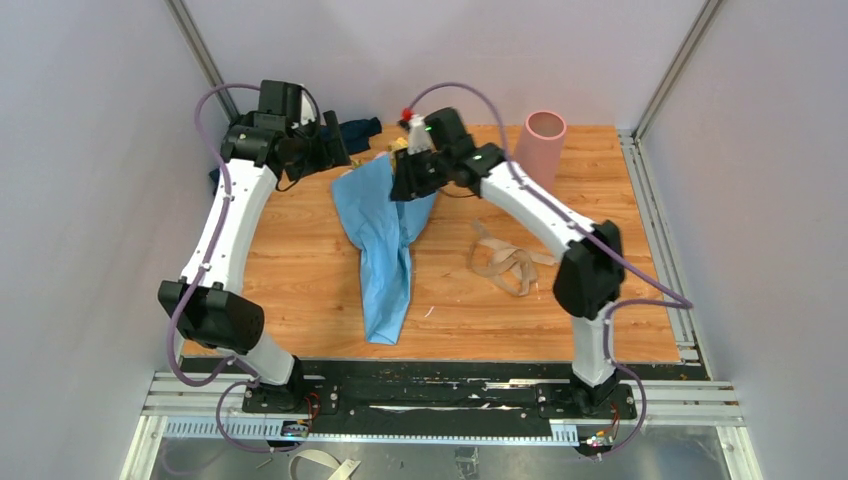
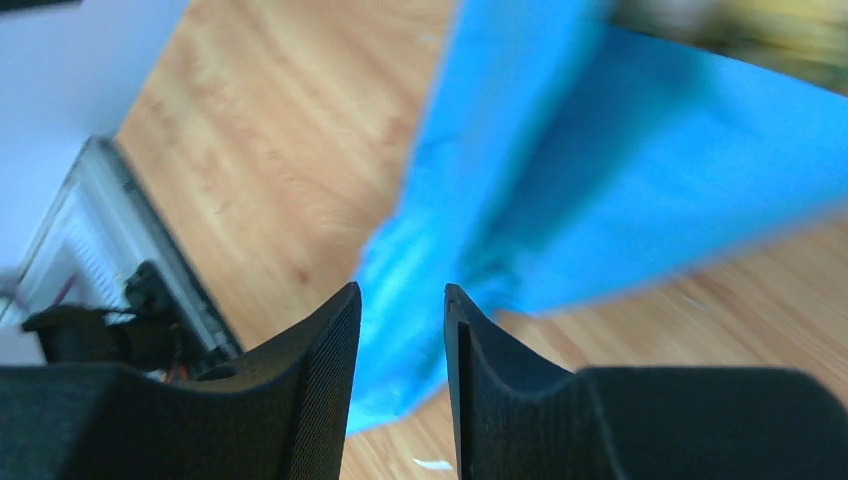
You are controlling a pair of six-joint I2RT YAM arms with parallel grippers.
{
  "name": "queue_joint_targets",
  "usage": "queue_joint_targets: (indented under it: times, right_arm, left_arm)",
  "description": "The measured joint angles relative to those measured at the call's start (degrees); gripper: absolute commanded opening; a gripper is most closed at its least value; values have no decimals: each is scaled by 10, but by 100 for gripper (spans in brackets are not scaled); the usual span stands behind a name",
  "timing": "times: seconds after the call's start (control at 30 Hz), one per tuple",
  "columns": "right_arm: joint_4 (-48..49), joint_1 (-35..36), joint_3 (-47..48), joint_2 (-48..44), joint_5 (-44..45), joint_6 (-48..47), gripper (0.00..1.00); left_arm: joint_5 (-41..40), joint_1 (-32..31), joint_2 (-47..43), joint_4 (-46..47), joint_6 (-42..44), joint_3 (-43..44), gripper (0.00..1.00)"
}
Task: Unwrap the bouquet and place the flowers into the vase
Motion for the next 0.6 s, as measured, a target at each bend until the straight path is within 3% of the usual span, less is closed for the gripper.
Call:
queue_joint_targets:
  times: [0.13, 0.27, 0.4, 0.6]
  right_arm:
    - [-11, -69, -80, -112, 81, -13, 42]
    - [-16, -105, -79, -172, 142, -34, 42]
    - [-25, -103, -52, -183, 162, -50, 42]
    - [-43, -103, -51, -179, 166, -55, 42]
  left_arm:
    - [-39, -52, 0, -4, 6, -1, 88]
    - [-121, -148, 0, -11, 34, -23, 88]
    - [-226, -247, 8, -31, 71, -56, 88]
    - [-308, -323, 31, -57, 78, -70, 88]
